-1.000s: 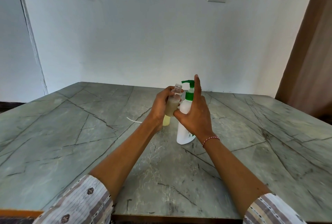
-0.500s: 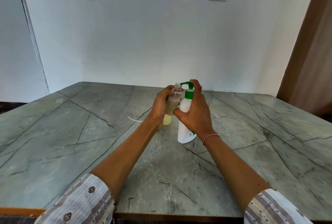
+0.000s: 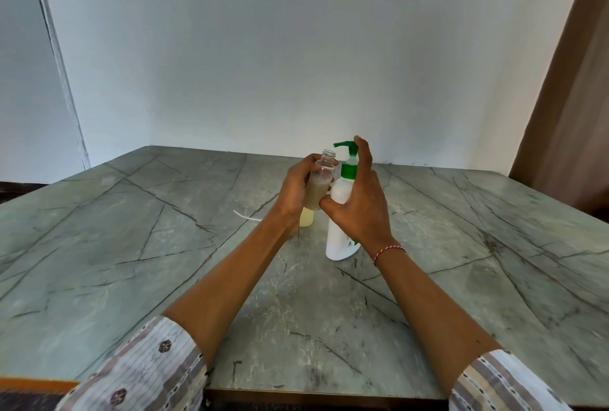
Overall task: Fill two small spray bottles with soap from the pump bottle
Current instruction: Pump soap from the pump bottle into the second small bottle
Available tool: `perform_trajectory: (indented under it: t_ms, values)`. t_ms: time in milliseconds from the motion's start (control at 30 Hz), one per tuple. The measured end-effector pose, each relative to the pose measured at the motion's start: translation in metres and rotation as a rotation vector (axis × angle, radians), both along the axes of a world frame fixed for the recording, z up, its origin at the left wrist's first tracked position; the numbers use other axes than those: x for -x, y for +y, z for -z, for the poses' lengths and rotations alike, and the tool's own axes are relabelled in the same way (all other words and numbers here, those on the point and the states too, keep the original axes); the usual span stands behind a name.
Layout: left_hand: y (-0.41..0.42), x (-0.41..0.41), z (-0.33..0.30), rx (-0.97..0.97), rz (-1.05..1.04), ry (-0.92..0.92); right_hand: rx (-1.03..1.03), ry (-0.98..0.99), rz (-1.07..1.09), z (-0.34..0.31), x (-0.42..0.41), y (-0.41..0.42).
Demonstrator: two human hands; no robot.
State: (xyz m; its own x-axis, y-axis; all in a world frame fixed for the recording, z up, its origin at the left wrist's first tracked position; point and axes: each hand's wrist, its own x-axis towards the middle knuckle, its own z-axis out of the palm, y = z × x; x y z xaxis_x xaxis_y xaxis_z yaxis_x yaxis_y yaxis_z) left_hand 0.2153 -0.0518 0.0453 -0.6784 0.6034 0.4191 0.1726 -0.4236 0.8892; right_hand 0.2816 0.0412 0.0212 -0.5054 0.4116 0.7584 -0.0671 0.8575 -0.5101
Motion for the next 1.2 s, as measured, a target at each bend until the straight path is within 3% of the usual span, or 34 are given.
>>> perform_trajectory:
  t_ms: [1200]
  values:
    - [-0.0016, 0.0011, -0.0001, 0.005, -0.012, 0.015, -0.033, -0.009, -0.031, -0.0013, 0.0016, 0.0010]
